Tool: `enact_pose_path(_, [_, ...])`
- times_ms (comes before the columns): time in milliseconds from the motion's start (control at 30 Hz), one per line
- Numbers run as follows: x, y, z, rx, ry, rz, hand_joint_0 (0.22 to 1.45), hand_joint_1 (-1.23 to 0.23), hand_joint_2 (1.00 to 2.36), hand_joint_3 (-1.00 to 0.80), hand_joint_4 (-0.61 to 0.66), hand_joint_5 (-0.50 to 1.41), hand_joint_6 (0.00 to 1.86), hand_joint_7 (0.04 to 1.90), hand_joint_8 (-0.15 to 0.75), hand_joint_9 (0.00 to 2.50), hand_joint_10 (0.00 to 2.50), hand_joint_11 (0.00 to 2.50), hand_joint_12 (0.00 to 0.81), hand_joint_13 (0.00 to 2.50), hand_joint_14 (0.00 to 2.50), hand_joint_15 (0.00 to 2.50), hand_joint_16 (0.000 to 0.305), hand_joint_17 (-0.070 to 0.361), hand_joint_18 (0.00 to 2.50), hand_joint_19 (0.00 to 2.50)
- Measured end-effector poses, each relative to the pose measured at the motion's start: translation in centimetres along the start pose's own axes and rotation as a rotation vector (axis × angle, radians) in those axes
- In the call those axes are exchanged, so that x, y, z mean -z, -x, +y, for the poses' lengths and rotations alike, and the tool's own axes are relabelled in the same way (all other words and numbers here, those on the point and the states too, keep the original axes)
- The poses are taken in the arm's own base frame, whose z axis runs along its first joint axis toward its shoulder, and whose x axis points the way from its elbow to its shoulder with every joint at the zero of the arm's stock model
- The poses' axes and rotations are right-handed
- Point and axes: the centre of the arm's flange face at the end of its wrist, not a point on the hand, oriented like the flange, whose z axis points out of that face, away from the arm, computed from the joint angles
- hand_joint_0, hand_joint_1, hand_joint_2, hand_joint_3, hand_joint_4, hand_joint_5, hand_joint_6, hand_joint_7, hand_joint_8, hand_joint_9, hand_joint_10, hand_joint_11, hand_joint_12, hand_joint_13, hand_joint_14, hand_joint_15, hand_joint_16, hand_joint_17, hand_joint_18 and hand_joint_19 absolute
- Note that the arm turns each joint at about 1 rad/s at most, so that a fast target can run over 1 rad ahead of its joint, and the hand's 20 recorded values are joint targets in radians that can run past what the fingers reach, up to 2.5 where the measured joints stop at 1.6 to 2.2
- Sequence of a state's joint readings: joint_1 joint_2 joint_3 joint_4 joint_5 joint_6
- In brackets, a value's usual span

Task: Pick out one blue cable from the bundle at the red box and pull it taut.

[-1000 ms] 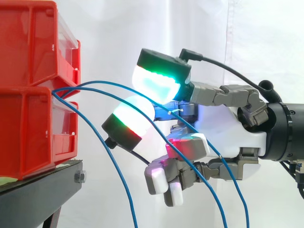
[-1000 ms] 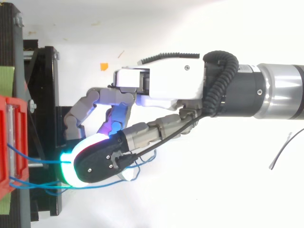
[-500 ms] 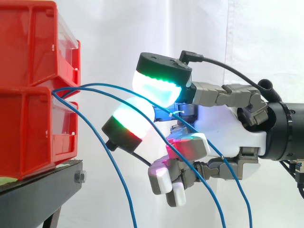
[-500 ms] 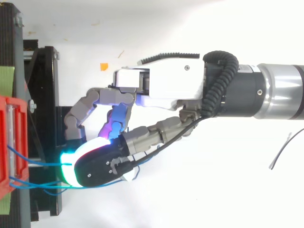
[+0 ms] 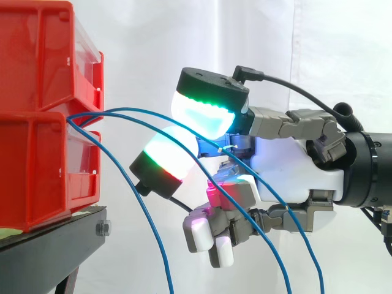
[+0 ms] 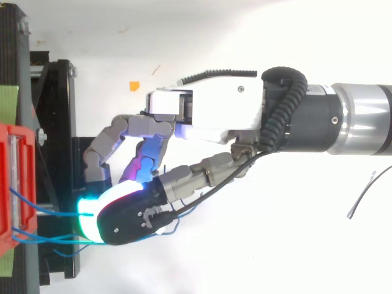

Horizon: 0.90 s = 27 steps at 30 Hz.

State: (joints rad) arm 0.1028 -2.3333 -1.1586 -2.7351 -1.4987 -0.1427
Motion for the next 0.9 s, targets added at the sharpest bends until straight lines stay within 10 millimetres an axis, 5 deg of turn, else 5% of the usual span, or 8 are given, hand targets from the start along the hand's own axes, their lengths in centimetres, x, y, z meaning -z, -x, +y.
enact_pose_path(333, [0.0,0.0,0.0,0.0,0.0,0.0,0.53,-0.53,1.0,-0.48,0.07,-0.13,0.91,0.74,0.314,1.22,0.03,0.88,0.362,0.96,0.02,0.55,0.052,0.118,0.83,0.71])
enact_pose_path(900, [-0.01,-0.07,0.02,0.0,0.0,0.001,0.59,-0.69,1.01,-0.18,0.04,-0.1,0.94,0.79,0.347,1.3,0.03,0.89,0.373,1.01,0.02,0.53,0.056,0.126,0.91,0.66])
